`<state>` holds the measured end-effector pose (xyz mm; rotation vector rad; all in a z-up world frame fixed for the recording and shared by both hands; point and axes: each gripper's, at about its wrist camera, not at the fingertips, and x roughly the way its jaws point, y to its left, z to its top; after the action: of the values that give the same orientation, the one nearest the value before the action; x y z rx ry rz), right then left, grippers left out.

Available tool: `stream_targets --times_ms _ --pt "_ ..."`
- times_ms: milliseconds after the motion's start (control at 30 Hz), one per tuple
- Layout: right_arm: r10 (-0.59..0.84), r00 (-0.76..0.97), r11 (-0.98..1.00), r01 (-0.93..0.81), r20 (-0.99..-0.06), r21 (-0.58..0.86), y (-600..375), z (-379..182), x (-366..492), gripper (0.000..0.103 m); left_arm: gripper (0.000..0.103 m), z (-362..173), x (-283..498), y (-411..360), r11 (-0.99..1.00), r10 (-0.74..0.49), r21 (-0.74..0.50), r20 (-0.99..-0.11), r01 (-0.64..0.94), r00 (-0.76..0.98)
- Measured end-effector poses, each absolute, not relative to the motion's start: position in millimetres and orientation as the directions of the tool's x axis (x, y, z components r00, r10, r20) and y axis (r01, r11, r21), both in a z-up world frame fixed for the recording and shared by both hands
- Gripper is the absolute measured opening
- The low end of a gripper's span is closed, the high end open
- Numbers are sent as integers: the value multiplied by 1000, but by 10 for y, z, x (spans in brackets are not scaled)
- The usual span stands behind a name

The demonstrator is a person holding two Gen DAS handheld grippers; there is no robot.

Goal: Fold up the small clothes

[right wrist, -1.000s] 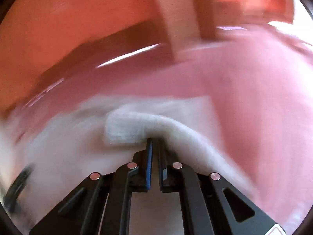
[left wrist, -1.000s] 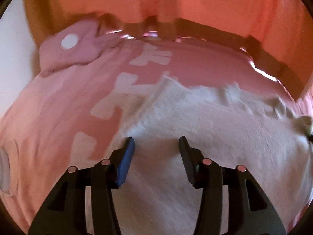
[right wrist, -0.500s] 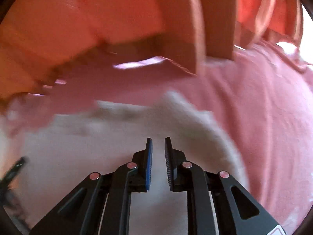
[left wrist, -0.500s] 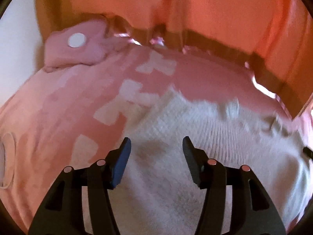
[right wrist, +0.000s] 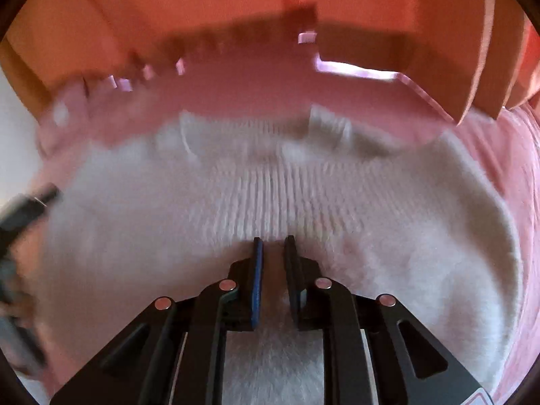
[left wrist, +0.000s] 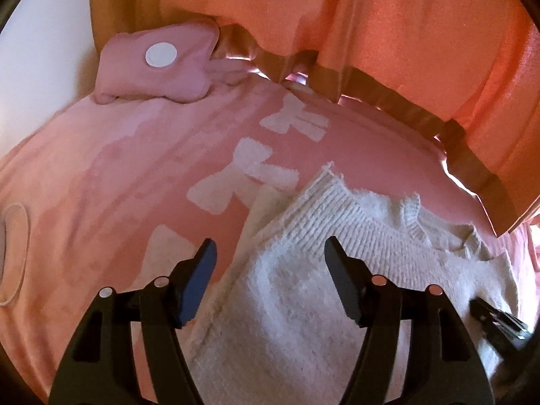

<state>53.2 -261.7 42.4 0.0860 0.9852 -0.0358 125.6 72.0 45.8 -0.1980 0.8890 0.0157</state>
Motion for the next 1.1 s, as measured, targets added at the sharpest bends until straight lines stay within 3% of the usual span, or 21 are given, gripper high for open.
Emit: stream_targets --times_ms 167,233,333,533,600,667,700,733,800,967,1100 --pt "238 605 966 -65 -760 250 -2470 691 448 17 67 467 1072 1107 931 -137 -313 -778 -189 614" --pt "220 578 975 -99 -786 200 -2347 579 480 17 74 412 921 1294 879 -211 -420 -766 -224 607" --pt "174 537 985 -82 -826 155 -2244 357 553 16 76 245 716 1432 834 -263 -483 -773 -267 578" --pt "202 528 977 -49 -825 207 -2295 410 495 16 79 19 641 1330 839 -283 -471 -804 -272 523" --pt "225 523 970 -38 -822 241 -2367 441 460 16 71 13 644 1274 856 -263 -447 -810 -261 524" --pt "259 517 956 -18 -816 292 -2412 484 437 16 28 17 659 1205 854 -329 -485 -785 -189 525" --pt "273 515 950 -9 -813 313 -2436 481 441 16 25 35 664 1167 856 -340 -488 -781 -172 524" --pt "287 515 941 4 -808 337 -2481 490 439 16 16 116 638 1098 881 -303 -449 -780 -152 547" --pt "281 530 937 29 -800 349 -2559 540 426 16 14 315 593 948 916 -260 -388 -771 -105 582" --pt "182 621 929 144 -762 340 -2971 769 366 21 11 1070 420 182 899 -391 -422 -647 119 655" --pt "109 670 902 244 -735 356 -3423 908 261 22 7 1381 351 -669 867 -495 -386 -603 314 625"
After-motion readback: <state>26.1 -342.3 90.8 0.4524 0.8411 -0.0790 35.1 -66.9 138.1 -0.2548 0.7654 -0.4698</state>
